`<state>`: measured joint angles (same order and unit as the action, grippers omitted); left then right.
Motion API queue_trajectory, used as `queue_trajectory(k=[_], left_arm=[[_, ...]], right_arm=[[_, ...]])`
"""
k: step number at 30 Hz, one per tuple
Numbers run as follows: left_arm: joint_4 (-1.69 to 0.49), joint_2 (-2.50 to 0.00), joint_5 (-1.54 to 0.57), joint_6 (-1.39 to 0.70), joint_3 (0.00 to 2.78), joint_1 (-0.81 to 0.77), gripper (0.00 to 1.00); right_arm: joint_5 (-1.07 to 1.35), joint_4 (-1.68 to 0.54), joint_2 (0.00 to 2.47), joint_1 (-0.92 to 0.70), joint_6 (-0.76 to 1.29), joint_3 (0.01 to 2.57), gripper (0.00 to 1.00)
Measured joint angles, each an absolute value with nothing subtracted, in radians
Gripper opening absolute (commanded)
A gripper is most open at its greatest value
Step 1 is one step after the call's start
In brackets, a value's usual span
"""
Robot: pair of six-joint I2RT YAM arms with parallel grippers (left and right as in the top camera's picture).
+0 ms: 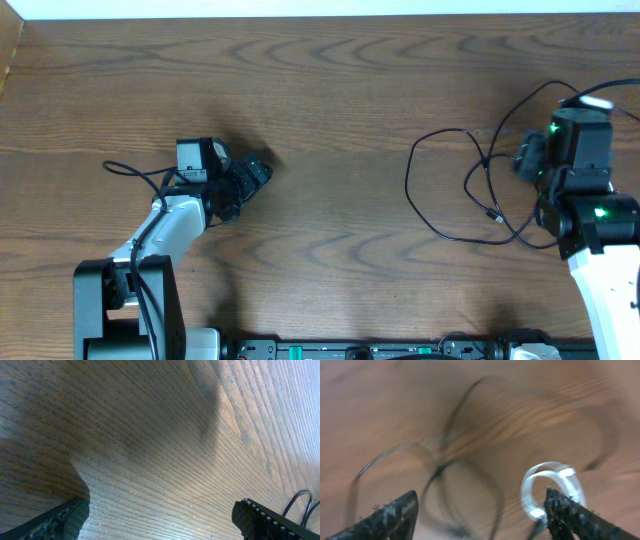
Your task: Untangle cables
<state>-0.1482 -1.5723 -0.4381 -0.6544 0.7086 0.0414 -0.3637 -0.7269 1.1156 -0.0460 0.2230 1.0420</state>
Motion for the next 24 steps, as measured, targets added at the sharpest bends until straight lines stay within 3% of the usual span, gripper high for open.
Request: queue_trajectory(k=[7,18,22,23,24], left_arm=[[-0.148,-1.572,-0.438,-0.654,0.709,0.041,0.98],[-0.149,-1.572,-0.438,-0.654,0.709,0.041,0.98],[-0.149,-1.572,-0.438,-0.654,0.709,0.041,0.98],[-0.149,-1.572,-0.438,-0.654,0.709,0.041,0.98],[-0.149,-1.572,-0.438,-0.655,0.709,0.041,0.98]], right_arm=[[0.013,-0.798,1.230,-0.053,0.226,1.035,0.53],[0.165,-0.794,1.503,-0.225,0.089,1.030,0.54],[0.151,-0.789,1.580,-0.276,0.064,1.028,0.62],[0.147,-0.789,1.599,-0.284,0.060,1.028,0.73],[0.143,-0.789,1.621,-0.292,0.063,1.028,0.99]])
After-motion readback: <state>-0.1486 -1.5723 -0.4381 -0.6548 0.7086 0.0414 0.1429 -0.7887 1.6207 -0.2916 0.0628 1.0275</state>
